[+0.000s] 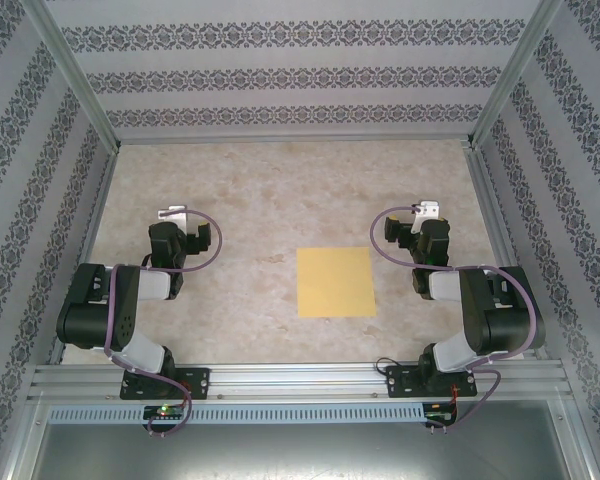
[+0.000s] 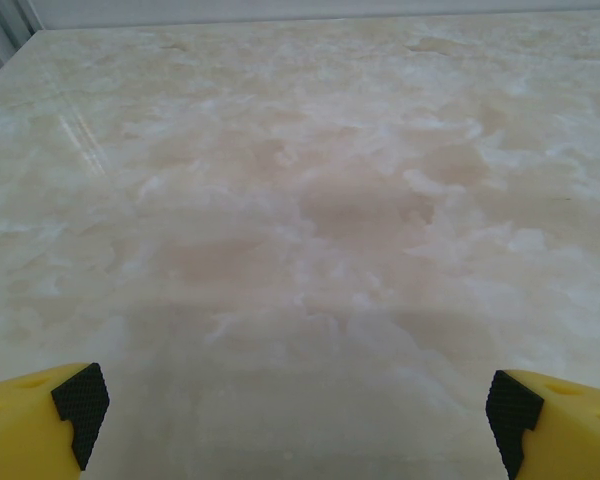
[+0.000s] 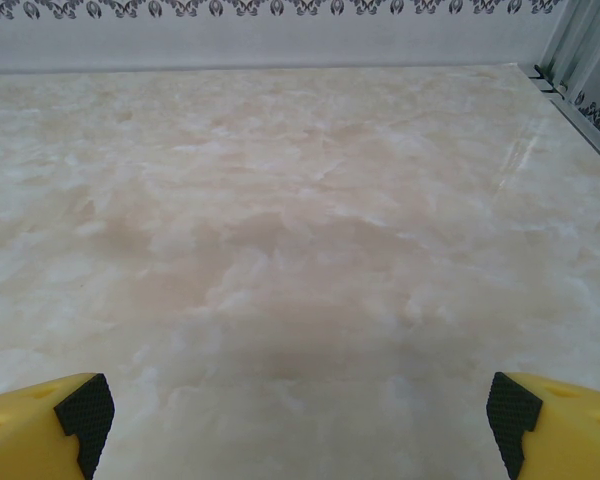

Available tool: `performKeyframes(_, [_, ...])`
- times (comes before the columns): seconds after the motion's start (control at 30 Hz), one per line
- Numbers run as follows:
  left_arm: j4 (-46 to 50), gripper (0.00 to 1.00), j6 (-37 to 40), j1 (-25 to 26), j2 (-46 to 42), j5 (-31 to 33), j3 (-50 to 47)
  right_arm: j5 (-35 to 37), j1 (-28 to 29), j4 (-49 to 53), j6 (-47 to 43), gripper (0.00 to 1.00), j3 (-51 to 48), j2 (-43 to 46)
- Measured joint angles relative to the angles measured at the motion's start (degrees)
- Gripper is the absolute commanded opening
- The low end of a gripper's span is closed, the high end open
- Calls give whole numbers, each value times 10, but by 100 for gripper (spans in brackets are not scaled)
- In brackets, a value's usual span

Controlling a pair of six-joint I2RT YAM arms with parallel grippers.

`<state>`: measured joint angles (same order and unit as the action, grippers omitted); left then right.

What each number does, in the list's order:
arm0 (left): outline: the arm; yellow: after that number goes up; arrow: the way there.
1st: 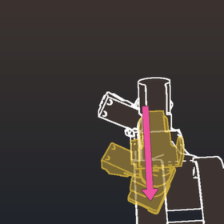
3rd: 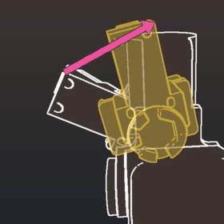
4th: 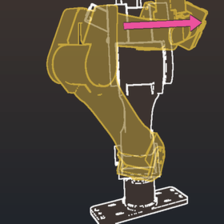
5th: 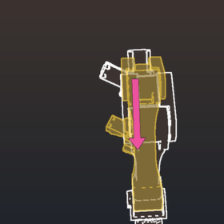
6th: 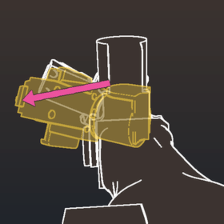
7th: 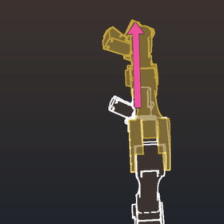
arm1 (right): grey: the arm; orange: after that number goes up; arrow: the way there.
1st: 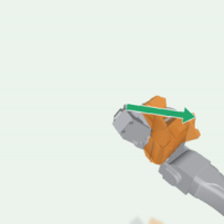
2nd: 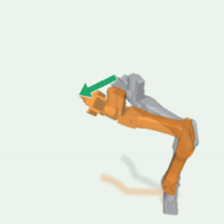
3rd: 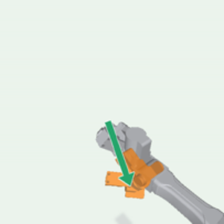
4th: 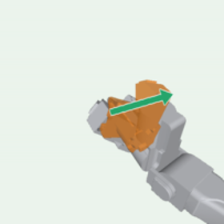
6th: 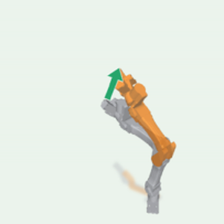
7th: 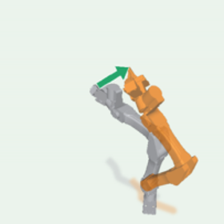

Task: Fold a paper plane with a square sheet of paper (fold left side to right side)
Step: Move the square sheet of paper to the center of the table.

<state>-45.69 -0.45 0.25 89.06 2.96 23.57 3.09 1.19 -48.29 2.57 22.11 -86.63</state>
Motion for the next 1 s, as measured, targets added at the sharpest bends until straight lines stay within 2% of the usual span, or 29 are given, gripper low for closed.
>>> performKeyframes(0.17, [0, 100, 0, 0, 0, 0, 0, -2, -15, 18, 5, 98, -2, 31])
performKeyframes(0.33, [58, 100, -1, 0, -50, 7, 4, 8, -18, 99, 9, 98, -4, 177])
performKeyframes(0.5, [223, 100, -61, 1, -178, 15, 71, 12, -17, 264, 41, 98, 45, 306])
performKeyframes(0.6, [326, 100, -136, 1, -222, -21, 143, 3, 1, 374, 72, 98, 92, 345])
performKeyframes(0.77, [430, 100, -249, 20, -237, -144, 179, -13, 81, 551, 133, 98, 170, 349])
performKeyframes(1.0, [549, 100, -325, 108, -216, -234, 179, -17, 301, 699, 198, 98, 206, 233])
